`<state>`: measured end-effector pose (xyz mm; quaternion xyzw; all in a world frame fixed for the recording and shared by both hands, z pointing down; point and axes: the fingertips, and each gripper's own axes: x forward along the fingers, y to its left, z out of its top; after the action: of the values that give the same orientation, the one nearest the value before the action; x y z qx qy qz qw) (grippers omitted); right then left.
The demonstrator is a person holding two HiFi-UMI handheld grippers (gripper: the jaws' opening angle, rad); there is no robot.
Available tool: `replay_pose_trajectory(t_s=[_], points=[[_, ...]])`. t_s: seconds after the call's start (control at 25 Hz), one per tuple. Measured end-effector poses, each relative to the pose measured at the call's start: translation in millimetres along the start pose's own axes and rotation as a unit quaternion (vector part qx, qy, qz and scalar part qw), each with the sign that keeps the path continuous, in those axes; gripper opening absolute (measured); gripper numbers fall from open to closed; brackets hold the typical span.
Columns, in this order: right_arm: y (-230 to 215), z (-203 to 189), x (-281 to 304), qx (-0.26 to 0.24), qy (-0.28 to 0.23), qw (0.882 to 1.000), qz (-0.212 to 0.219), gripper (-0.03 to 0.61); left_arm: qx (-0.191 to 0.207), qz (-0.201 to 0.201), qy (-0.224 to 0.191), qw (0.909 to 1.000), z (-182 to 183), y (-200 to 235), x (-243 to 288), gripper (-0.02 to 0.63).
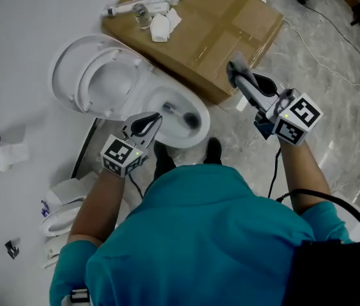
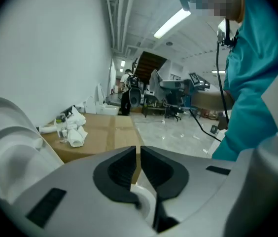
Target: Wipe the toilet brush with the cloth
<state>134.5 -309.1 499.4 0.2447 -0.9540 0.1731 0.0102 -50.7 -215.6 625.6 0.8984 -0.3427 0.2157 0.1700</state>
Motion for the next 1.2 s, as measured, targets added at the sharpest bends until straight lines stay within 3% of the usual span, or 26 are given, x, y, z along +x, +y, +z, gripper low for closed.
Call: replay_pose_trajectory(t_s=[0.2,0.36,0.44,0.6,0.76,0.92,1.08,1.2], points=[[-11.1,-64.4,32.4,0.017,0.017,0.999,-0.021,0.02,0.051,-0.075,0.081,0.9926,-88.2,13.2,58.9,0.058],[-22.8,-118.3,53.6,0.035,0.023,0.998,-0.038,0.02,0.135,-0.125,0.175,0.9672,-181.3,25.3,105.3,0.149],[-29.8,-145.5,60.9,0.037,0.024,0.998,-0.044,0.02,0.188,-0.15,0.218,0.946,-228.8,29.2,129.2,0.182],[-37.8,-204.3,66.4,0.025,0.041,0.997,-0.053,0.02,0.273,-0.206,0.292,0.893,-323.2,17.2,165.6,0.245],[-45.2,-256.4,62.6,0.026,0.053,0.997,-0.056,0.02,0.383,-0.219,0.316,0.8397,-396.3,16.6,215.7,0.278],[-47.0,-307.3,55.6,0.038,0.068,0.996,-0.054,0.02,0.459,-0.226,0.34,0.7894,-458.6,21.4,258.1,0.321],[-47.4,-343.3,42.5,0.052,0.076,0.994,-0.065,0.02,0.502,-0.234,0.353,0.7539,-498.0,20.4,283.7,0.337],[-51.5,-360.5,30.7,0.052,0.078,0.993,-0.079,0.02,0.523,-0.232,0.36,0.7372,-521.9,21.3,300.5,0.337]])
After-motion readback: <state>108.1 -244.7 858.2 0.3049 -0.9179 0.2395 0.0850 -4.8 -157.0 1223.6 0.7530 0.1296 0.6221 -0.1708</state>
